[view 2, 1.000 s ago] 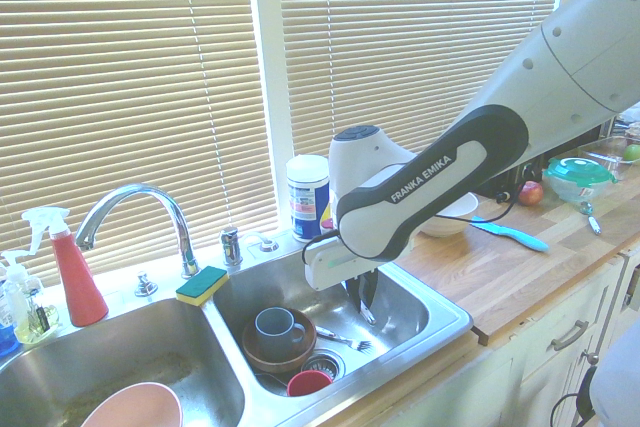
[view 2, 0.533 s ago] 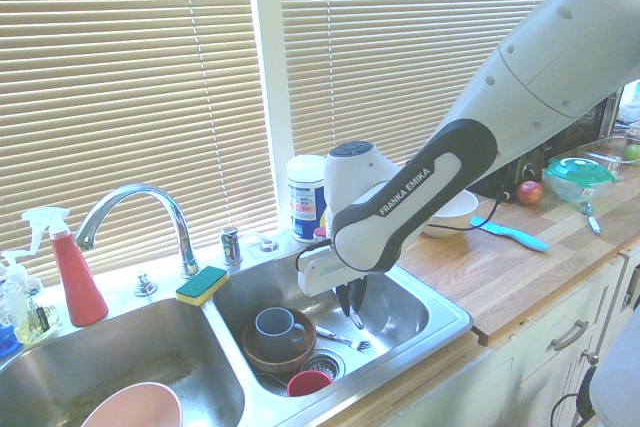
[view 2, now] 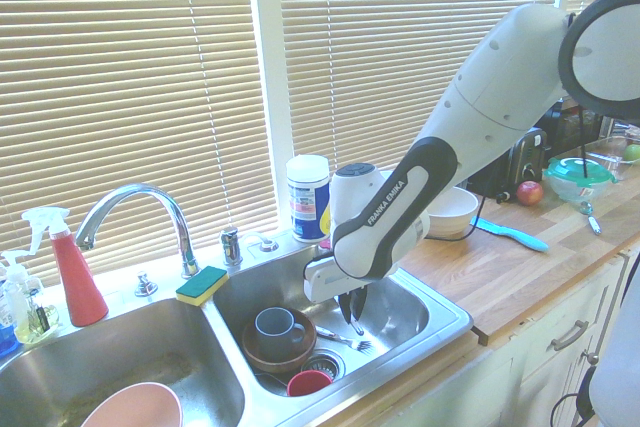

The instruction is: Put the knife into the sink

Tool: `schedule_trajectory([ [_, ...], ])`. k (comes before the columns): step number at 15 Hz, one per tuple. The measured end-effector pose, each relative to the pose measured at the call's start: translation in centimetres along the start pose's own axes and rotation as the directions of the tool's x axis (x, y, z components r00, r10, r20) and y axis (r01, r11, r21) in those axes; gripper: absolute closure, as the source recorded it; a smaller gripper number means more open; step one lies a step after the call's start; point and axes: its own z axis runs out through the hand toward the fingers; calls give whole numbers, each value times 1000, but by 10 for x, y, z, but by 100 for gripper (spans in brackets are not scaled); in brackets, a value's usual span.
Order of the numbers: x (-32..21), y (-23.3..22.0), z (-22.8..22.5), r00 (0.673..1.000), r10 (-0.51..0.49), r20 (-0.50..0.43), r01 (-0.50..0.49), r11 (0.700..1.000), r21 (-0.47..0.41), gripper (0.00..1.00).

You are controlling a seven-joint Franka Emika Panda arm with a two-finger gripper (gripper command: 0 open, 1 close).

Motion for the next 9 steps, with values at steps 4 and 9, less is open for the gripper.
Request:
schedule_trajectory([
  [4,4,-11,15,1000,-6,11,6,1000,-9,100],
  [9,14,-14,44,1000,10,21,-9,1000,-26,100],
])
